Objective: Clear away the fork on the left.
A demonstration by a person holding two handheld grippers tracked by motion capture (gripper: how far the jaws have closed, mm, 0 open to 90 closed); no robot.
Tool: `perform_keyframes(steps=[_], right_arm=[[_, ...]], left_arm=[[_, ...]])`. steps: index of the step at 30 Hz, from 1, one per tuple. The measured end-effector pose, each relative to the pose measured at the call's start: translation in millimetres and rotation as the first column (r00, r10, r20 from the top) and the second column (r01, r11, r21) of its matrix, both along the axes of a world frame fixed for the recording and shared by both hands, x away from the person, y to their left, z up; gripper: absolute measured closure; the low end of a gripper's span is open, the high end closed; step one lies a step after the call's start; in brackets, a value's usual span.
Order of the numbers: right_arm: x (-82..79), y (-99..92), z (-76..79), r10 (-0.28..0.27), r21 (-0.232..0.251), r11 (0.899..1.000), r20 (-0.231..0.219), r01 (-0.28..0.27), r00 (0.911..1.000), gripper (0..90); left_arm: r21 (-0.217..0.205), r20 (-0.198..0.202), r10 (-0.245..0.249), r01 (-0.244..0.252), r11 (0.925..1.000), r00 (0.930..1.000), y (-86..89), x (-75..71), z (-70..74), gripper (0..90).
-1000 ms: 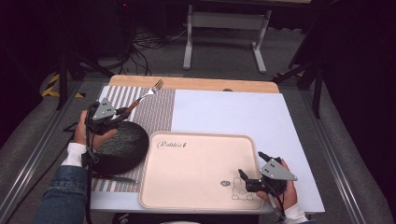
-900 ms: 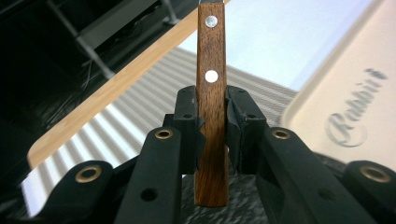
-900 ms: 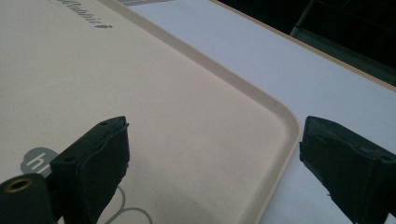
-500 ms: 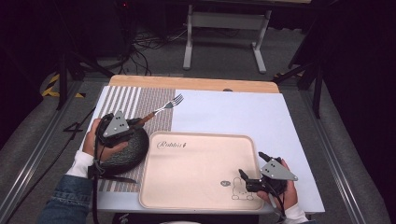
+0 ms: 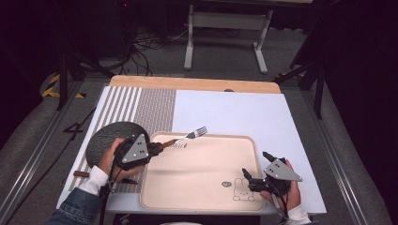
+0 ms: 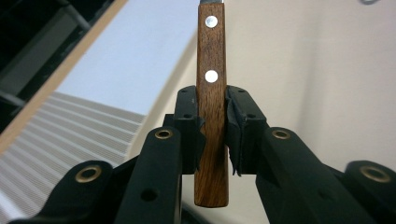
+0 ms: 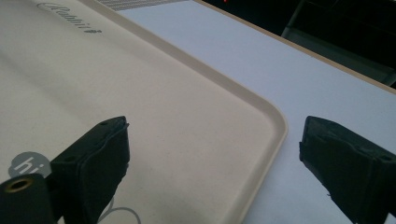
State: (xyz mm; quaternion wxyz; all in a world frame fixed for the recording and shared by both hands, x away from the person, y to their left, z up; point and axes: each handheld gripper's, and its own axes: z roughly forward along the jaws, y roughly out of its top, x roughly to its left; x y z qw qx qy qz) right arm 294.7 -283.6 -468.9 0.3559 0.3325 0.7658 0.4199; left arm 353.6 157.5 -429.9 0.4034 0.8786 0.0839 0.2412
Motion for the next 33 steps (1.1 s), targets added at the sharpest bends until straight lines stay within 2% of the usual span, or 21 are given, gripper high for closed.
perform_keyframes(steps=[2, 4, 7, 10, 14, 16, 21, 22, 23, 26, 27, 29, 31, 33], right_arm=[[-0.2, -0.1, 0.2, 0.001, 0.001, 1.0, 0.0, -0.001, 1.0, 9.3], [-0.2, 0.4, 0.3, 0.0, 0.0, 1.0, 0.001, 0.0, 1.0, 9.3], [-0.2, 0.4, 0.3, -0.001, 0.001, 1.0, 0.001, 0.001, 1.0, 9.3], [-0.1, 0.2, 0.4, -0.002, 0.001, 1.0, 0.001, 0.002, 1.0, 9.3], [0.1, -0.1, 0.2, -0.001, 0.002, 1.0, -0.002, 0.001, 1.0, 9.3], [0.2, -0.2, 0.0, -0.001, 0.002, 1.0, -0.002, 0.001, 1.0, 9.3], [0.2, -0.7, 0.2, 0.0, 0.002, 1.0, -0.004, 0.0, 1.0, 9.3], [0.2, -0.8, 0.2, 0.0, 0.003, 1.0, -0.004, 0.0, 1.0, 9.3], [0.2, -0.9, 0.2, 0.0, 0.002, 1.0, -0.003, 0.0, 1.0, 9.3], [0.2, -0.9, 0.1, 0.002, 0.003, 1.0, -0.005, -0.002, 1.0, 9.3], [-0.2, -0.6, 0.1, 0.005, 0.003, 1.0, -0.004, -0.005, 1.0, 9.3], [0.0, -0.4, 0.1, 0.005, 0.001, 1.0, -0.003, -0.005, 1.0, 9.3], [0.3, -0.2, -0.4, 0.005, 0.0, 1.0, -0.007, -0.005, 1.0, 9.3], [0.4, -0.2, -0.5, 0.004, 0.0, 1.0, -0.007, -0.004, 1.0, 9.3]], left_arm=[[0.012, -0.007, -0.01, 0.01, 0.9999, 0.9999, -3.5, -3.5, -2.7, 76.0], [0.032, -0.036, -0.035, 0.036, 0.9989, 0.9987, -9.4, -9.9, -9.3, 75.9], [0.037, -0.053, -0.054, 0.056, 0.9977, 0.9972, -12.7, -13.8, -14.1, 76.0], [0.066, -0.083, -0.068, 0.074, 0.9951, 0.9942, -17.3, -19.7, -20.8, 75.9], [0.062, -0.116, -0.076, 0.084, 0.9946, 0.9903, -20.7, -25.4, -26.5, 75.9], [0.088, -0.128, -0.086, 0.098, 0.9913, 0.9881, -23.3, -29.3, -29.9, 75.9], [0.098, -0.16, -0.092, 0.109, 0.9892, 0.9827, -25.3, -34.2, -36.6, 75.9], [0.095, -0.186, -0.093, 0.112, 0.9891, 0.9781, -25.7, -37.4, -39.7, 75.9], [0.094, -0.193, -0.094, 0.114, 0.9891, 0.9767, -26.4, -39.9, -42.4, 75.9], [0.104, -0.203, -0.086, 0.109, 0.9886, 0.9754, -26.8, -43.8, -45.3, 75.8], [0.098, -0.226, -0.079, 0.103, 0.9898, 0.9709, -25.5, -47.9, -48.2, 75.8], [0.097, -0.225, -0.081, 0.105, 0.9897, 0.971, -25.3, -48.2, -48.7, 75.7], [0.085, -0.255, -0.079, 0.103, 0.991, 0.9638, -21.5, -51.1, -50.8, 75.6], [0.082, -0.261, -0.079, 0.103, 0.9913, 0.9622, -20.3, -52.1, -51.1, 75.6]])
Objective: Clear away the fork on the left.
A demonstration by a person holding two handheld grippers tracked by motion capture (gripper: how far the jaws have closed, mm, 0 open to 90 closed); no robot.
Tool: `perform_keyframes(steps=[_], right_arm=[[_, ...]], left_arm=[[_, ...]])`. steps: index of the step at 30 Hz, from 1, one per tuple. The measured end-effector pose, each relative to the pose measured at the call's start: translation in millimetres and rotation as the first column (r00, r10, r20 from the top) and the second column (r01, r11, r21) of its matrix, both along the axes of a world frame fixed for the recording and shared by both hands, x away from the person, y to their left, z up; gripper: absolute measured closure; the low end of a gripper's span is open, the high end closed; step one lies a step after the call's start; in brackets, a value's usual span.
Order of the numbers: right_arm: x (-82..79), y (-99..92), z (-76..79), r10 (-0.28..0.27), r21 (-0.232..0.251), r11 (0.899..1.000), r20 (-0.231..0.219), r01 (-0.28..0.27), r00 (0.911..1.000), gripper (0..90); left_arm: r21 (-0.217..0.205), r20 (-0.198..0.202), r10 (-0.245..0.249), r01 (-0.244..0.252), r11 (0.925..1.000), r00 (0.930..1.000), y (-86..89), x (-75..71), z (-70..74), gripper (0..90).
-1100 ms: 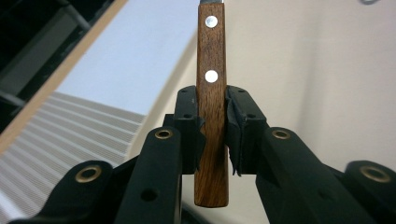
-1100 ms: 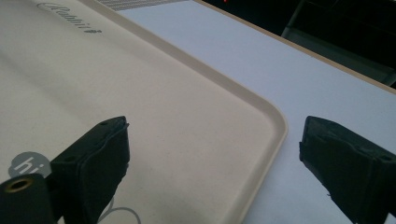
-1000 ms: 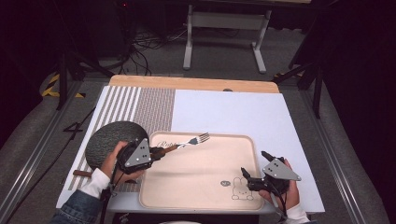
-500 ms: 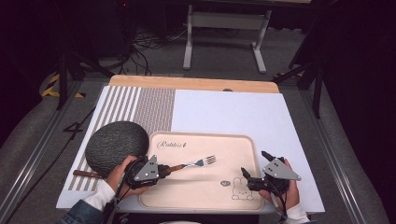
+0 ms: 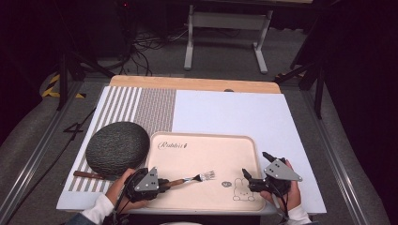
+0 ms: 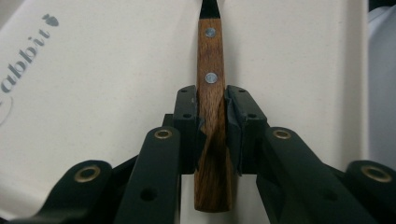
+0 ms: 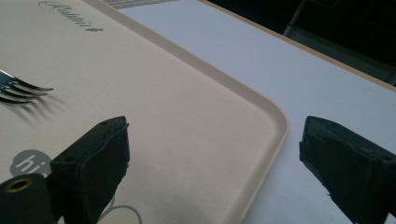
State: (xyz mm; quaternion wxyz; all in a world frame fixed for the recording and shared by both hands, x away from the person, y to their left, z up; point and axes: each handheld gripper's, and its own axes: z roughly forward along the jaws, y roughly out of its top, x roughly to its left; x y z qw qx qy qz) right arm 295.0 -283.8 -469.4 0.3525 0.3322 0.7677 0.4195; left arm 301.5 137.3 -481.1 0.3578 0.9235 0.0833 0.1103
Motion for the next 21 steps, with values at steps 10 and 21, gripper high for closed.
perform_keyframes(steps=[10, 21], right_arm=[[-0.1, 0.8, -0.3, 0.007, 0.001, 1.0, -0.001, -0.007, 1.0, 9.3], [0.5, 2.5, -1.1, 0.007, -0.005, 1.0, -0.004, -0.007, 1.0, 9.2]], left_arm=[[-0.108, -0.021, 0.013, -0.015, 0.994, 0.9997, 11.9, -5.9, 7.8, 68.7], [-0.113, 0.039, -0.126, 0.129, 0.9851, 0.9913, -7.2, 13.7, 28.5, 89.9]])
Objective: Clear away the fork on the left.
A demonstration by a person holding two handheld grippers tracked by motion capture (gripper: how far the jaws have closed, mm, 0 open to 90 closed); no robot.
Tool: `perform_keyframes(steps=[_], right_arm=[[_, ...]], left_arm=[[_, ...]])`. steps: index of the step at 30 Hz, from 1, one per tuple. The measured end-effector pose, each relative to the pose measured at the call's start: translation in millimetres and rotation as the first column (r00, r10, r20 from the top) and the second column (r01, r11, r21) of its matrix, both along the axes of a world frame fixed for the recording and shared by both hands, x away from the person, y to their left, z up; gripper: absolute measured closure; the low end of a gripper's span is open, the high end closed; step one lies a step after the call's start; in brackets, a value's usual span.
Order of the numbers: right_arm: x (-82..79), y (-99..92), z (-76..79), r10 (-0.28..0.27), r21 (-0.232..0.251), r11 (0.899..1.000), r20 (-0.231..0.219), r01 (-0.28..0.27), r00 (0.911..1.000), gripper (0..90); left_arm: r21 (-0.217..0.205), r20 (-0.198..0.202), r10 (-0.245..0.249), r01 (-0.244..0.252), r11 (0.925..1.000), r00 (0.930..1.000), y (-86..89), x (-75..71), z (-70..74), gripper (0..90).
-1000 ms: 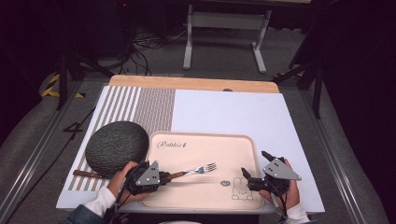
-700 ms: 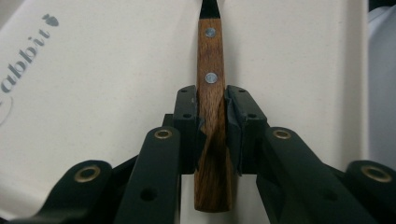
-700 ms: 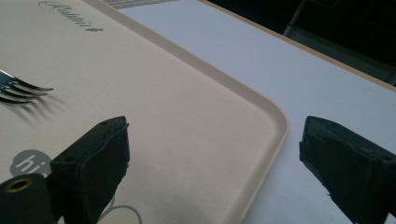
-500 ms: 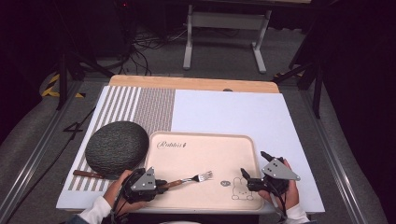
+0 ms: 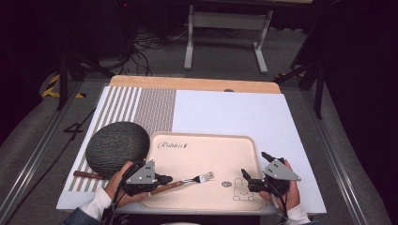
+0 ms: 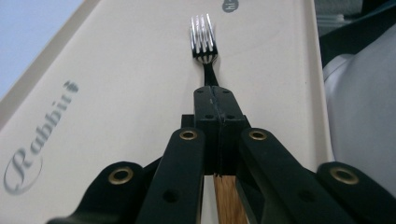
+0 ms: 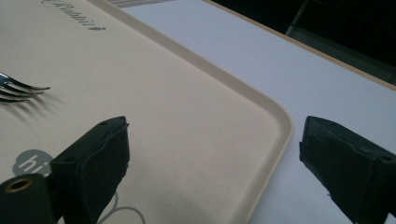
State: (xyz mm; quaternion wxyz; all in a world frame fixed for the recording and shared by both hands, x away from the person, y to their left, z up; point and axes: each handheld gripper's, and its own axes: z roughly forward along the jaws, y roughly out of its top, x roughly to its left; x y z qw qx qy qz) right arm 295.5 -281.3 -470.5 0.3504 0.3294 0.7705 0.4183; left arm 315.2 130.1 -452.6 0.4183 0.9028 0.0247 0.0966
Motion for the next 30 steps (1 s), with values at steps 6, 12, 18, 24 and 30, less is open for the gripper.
perform_keyframes(steps=[6, 12, 18, 24, 30], right_arm=[[0.5, -0.4, -1.0, -0.001, -0.006, 1.0, -0.006, 0.001, 1.0, 9.2], [0.7, -1.1, -1.5, 0.0, -0.006, 1.0, -0.01, 0.0, 0.9999, 9.3], [1.2, -0.8, -1.9, 0.003, -0.006, 1.0, -0.014, -0.003, 0.9999, 9.3], [1.4, -0.9, -2.4, 0.004, -0.008, 1.0, -0.017, -0.004, 0.9998, 9.3], [1.8, -0.3, -3.2, 0.006, -0.013, 1.0, -0.024, -0.006, 0.9997, 9.2]], left_arm=[[0.095, 0.007, -0.124, 0.122, 0.9879, 0.9923, -37.7, 9.0, -0.7, 90.0], [0.177, -0.005, -0.209, 0.206, 0.9624, 0.978, -66.1, 12.6, -9.5, 90.0], [0.221, -0.019, -0.226, 0.224, 0.949, 0.974, -76.9, 18.5, -15.4, 89.9], [0.227, -0.014, -0.211, 0.208, 0.9514, 0.9775, -81.8, 25.3, -16.8, 89.9], [0.257, 0.03, -0.189, 0.175, 0.9505, 0.9815, -81.6, 29.4, -15.2, 89.8]])
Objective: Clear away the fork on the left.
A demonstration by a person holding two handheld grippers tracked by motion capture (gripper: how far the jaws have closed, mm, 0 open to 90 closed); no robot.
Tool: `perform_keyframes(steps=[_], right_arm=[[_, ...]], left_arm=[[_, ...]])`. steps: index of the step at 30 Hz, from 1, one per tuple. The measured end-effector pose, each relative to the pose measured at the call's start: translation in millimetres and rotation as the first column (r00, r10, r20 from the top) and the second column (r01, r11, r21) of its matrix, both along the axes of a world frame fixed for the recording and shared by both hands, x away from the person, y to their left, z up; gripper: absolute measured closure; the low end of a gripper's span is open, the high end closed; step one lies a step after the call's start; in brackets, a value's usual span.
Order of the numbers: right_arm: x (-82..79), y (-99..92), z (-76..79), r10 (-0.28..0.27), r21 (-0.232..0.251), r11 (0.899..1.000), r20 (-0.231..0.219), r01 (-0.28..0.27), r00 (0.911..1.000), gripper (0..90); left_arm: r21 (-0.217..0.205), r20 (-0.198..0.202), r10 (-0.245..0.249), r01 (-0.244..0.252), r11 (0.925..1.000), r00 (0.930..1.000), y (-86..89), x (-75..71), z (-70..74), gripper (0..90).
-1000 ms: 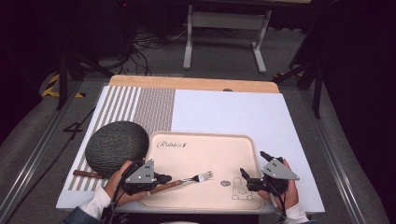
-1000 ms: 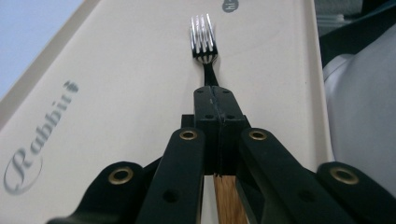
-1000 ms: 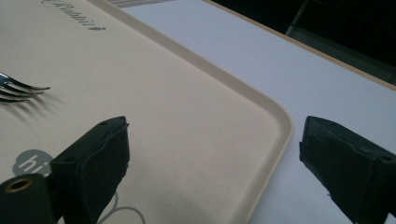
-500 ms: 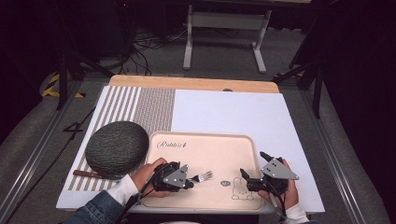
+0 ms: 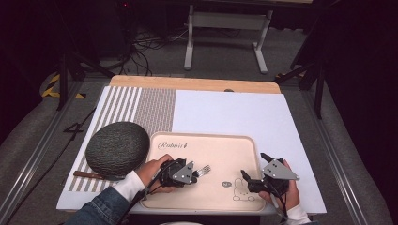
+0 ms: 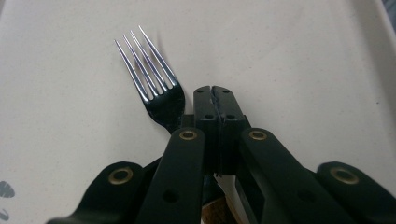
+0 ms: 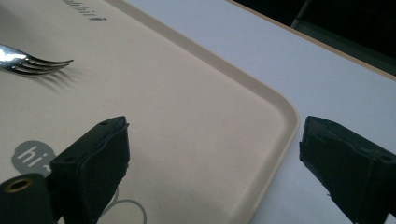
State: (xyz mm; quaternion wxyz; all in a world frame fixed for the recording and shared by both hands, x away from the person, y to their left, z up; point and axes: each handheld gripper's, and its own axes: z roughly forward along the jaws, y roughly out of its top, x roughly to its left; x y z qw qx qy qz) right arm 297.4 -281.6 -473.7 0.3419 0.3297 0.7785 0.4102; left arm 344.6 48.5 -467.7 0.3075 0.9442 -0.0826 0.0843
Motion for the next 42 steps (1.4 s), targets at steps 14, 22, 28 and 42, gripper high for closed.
perform_keyframes(steps=[14, 22, 28, 42], right_arm=[[0.3, 1.9, -1.1, 0.006, -0.015, 1.0, -0.006, -0.006, 1.0, 9.3], [0.4, 2.1, -1.2, 0.006, -0.016, 1.0, -0.007, -0.007, 1.0, 9.2], [0.5, 2.2, -1.3, 0.005, -0.018, 1.0, -0.009, -0.006, 0.9999, 9.2], [0.5, 2.7, -1.4, 0.006, -0.021, 1.0, -0.013, -0.006, 0.9999, 9.2]], left_arm=[[0.043, 0.021, 0.115, -0.116, 0.9923, 0.9931, 20.1, 19.3, 3.9, 89.4], [0.064, 0.037, 0.172, -0.174, 0.9827, 0.9844, 35.2, 25.8, 5.5, 89.1], [0.067, 0.035, 0.198, -0.2, 0.9775, 0.9796, 46.3, 26.1, 5.4, 89.1], [0.057, 0.02, 0.26, -0.261, 0.9637, 0.9654, 72.9, 22.9, 4.3, 88.5]])
